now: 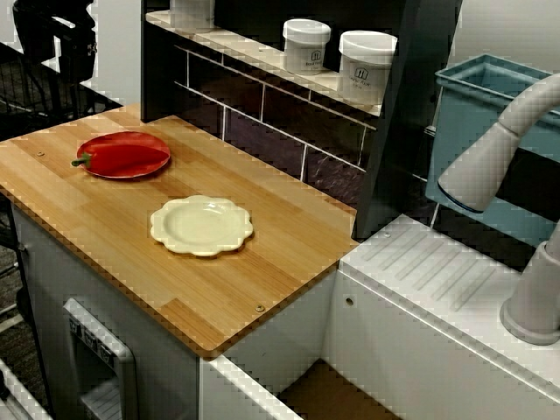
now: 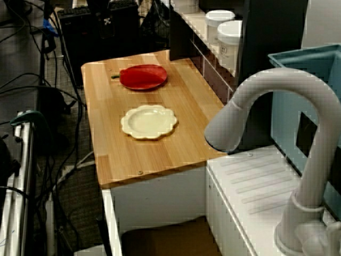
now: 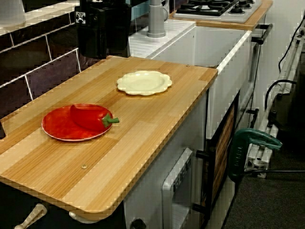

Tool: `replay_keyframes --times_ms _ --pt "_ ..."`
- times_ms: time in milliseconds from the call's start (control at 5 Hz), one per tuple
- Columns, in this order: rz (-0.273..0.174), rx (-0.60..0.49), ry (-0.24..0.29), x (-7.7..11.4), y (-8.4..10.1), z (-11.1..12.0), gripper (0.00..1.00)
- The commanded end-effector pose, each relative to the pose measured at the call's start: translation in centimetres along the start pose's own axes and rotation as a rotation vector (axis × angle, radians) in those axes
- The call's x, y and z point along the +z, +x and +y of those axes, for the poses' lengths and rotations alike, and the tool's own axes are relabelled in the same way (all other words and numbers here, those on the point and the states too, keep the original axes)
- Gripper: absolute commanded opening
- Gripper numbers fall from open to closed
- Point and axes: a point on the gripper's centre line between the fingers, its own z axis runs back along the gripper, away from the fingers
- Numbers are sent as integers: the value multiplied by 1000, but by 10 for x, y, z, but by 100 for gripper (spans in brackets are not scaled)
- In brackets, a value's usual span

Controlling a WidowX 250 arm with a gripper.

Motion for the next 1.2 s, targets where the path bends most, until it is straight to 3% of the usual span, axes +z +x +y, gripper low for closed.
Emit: replay_keyframes --times_ms 0,200,400,600,800,1000 --pt "-39 6 19 15 6 6 100" --pt "-39 6 19 15 6 6 100" --pt "18 -13 30 -33 23 -11 100" --pt "25 -48 4 -50 31 -14 100" --pt "21 -51 7 -53 32 -17 100" --pt "20 -97 -34 -59 29 -19 100"
